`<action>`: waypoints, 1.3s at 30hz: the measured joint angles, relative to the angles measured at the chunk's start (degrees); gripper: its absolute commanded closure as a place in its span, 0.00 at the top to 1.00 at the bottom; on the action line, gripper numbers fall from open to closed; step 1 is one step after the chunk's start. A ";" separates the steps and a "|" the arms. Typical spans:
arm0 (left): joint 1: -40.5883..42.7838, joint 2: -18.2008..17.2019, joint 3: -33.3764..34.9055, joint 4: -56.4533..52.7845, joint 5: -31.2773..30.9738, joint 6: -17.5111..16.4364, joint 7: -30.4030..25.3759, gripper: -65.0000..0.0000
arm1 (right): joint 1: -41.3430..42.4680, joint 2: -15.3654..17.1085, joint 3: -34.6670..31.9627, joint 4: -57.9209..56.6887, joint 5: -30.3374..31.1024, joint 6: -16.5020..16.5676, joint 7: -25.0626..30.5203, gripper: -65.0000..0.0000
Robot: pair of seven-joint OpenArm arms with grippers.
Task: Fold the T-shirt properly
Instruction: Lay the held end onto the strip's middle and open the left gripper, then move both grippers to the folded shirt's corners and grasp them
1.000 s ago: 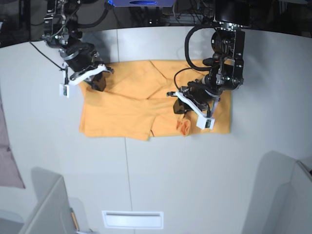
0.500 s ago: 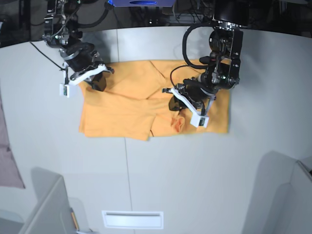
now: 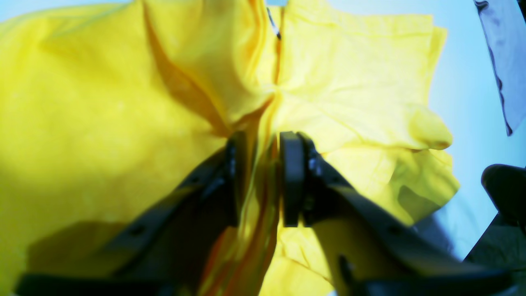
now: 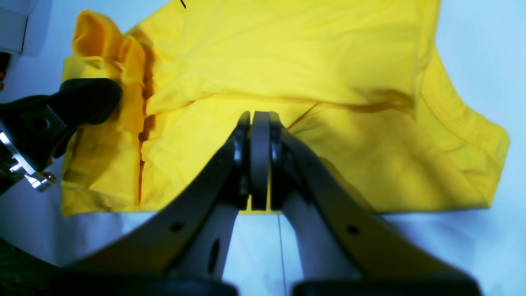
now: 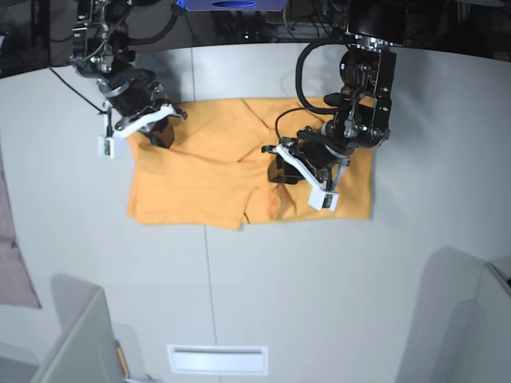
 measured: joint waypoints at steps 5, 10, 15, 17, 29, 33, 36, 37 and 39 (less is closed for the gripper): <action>-0.09 2.16 0.00 0.00 0.02 0.00 0.00 0.54 | 0.00 0.00 0.00 0.00 0.00 0.00 0.00 0.00; -0.96 5.70 1.31 -4.04 0.02 0.04 -0.24 0.61 | 0.00 0.07 0.00 0.00 0.00 0.00 0.00 0.00; -0.96 6.36 8.87 -4.92 -0.26 -0.02 -0.02 0.61 | 0.00 0.31 0.00 -0.02 0.00 0.00 0.00 0.00; -1.46 6.49 10.38 -4.57 -0.35 0.00 0.00 0.61 | 0.00 0.33 0.00 -0.02 0.00 0.00 0.02 0.00; 6.88 -2.49 -0.63 11.93 -0.07 -0.02 -0.07 0.00 | 3.45 0.02 14.62 -0.20 -0.20 0.00 -7.26 0.00; 12.57 -5.60 -14.05 12.66 -0.44 -0.48 0.00 0.00 | 12.39 -0.70 22.58 -4.07 6.95 0.79 -21.38 0.56; 15.80 -7.61 -23.30 12.66 -0.37 -0.66 0.02 0.00 | 17.05 0.70 28.13 -11.47 14.91 2.03 -27.15 0.64; 16.74 -8.90 -26.21 12.63 0.20 -0.48 0.13 0.00 | 18.18 1.75 29.35 -14.29 16.35 3.52 -28.59 0.63; 17.70 -10.88 -31.06 12.55 0.35 -0.52 -0.13 0.00 | 20.98 4.24 29.77 -20.61 17.79 4.81 -30.32 0.63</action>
